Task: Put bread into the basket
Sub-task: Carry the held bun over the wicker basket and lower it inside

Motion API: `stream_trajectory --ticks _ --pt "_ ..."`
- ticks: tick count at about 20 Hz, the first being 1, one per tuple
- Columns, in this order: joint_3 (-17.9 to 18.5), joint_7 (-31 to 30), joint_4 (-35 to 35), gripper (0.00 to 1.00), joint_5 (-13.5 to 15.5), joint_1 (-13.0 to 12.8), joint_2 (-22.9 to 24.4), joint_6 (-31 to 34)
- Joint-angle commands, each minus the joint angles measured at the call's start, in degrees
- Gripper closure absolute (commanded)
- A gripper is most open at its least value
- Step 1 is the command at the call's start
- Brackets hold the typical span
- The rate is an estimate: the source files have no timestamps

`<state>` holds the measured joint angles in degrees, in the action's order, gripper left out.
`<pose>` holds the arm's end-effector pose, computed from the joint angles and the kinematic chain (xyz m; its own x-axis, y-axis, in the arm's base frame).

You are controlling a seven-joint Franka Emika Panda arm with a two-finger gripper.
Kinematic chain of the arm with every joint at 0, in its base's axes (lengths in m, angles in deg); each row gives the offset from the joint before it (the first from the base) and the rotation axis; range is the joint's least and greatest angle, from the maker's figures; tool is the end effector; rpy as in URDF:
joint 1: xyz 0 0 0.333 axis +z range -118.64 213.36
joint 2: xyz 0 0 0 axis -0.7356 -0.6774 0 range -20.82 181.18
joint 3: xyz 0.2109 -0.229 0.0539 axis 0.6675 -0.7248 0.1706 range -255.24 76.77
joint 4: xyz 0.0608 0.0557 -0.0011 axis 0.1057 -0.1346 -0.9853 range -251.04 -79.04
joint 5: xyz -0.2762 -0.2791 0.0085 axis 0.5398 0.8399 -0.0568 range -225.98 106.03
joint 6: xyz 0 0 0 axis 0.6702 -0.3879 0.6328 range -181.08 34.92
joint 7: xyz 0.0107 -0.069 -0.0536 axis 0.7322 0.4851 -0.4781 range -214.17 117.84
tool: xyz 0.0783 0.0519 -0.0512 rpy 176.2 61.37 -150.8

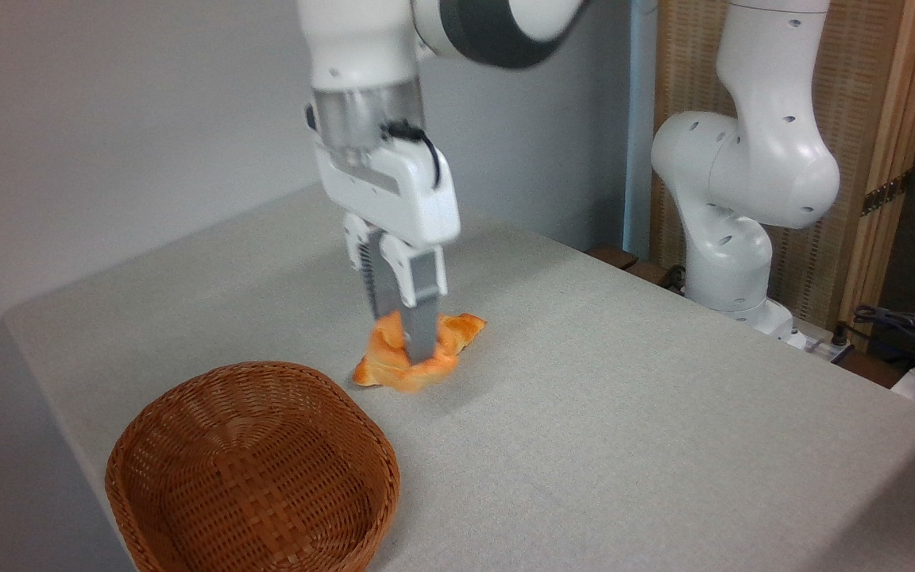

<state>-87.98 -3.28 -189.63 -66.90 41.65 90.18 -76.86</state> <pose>0.5171 -0.0314 0.5452 0.6234 -0.7819 -0.0049 -0.7730 -0.6153 -0.1544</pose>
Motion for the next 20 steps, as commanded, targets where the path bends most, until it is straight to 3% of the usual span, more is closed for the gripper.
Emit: stream_trajectory --ticks 1,3,5,7,9,12,14,20 --pt "0.42 -0.68 14.55 0.5 -1.07 -0.8 -11.91 2.24" --pt "0.42 -0.59 19.39 0.5 -1.77 -0.71 -16.31 2.15" --pt "0.07 -0.68 21.51 0.48 -4.49 -0.53 -19.83 1.98" --pt "-0.29 -0.68 22.13 0.38 -6.08 -0.45 -22.56 1.01" --pt "-0.72 -0.77 23.01 0.35 -6.08 -0.45 -24.85 -0.48" --pt "-1.08 -0.77 23.01 0.1 -7.75 -0.36 -26.7 -2.85" --pt "-1.16 -0.77 23.01 0.02 -9.24 -0.36 -27.75 -4.0" --pt "-1.08 -1.29 23.1 0.0 -9.86 -0.18 -29.25 -6.46"
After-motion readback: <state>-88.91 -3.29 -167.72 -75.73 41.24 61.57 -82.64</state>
